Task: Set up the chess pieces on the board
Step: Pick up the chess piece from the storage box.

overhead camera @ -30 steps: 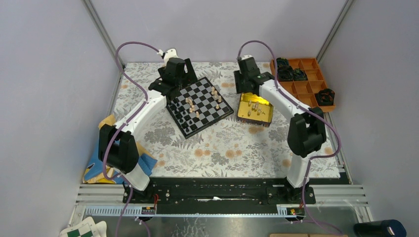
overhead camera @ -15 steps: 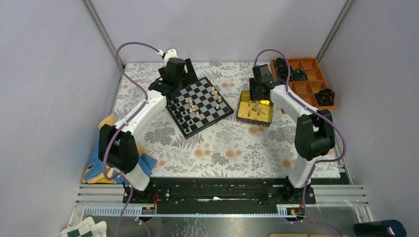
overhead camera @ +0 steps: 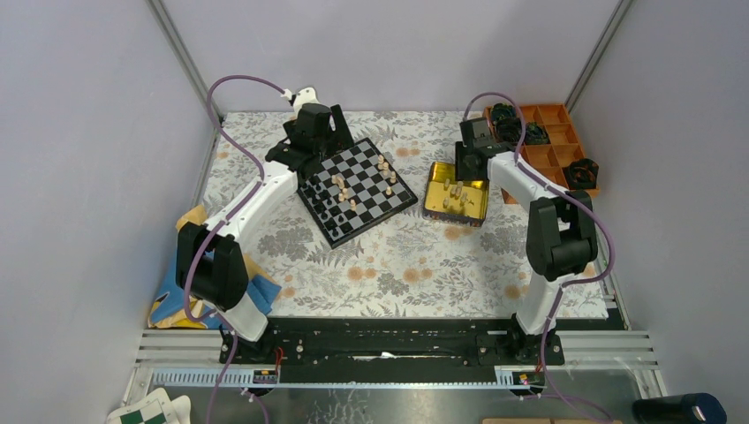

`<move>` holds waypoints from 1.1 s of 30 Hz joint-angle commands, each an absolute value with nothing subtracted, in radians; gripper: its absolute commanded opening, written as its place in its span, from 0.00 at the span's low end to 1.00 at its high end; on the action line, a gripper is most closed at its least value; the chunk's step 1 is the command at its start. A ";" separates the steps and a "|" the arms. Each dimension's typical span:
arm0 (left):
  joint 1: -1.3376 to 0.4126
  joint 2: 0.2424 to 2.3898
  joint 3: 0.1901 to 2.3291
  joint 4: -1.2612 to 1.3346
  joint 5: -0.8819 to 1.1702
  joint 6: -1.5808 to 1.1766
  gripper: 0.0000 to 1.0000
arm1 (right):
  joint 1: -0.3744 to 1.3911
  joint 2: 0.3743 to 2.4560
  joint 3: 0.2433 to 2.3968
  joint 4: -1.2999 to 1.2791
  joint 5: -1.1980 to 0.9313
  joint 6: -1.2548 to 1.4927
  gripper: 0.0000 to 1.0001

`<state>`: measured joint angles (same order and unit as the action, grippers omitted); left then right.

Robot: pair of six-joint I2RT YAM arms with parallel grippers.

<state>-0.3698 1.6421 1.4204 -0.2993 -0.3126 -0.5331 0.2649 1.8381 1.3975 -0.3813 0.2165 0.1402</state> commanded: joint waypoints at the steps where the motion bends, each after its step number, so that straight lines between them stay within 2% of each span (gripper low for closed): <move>1: -0.362 1.651 1.409 -0.274 -0.317 -0.532 0.99 | 0.258 1.864 1.427 -0.359 0.171 0.149 0.45; 33: -0.360 1.667 1.408 -0.274 -0.326 -0.526 0.99 | 0.235 1.990 1.512 -0.363 0.124 0.147 0.40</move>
<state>-0.3698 1.6550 1.4132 -0.2993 -0.3134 -0.5327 0.2409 1.9781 1.4639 -0.3744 0.1375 0.1398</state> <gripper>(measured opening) 0.989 0.410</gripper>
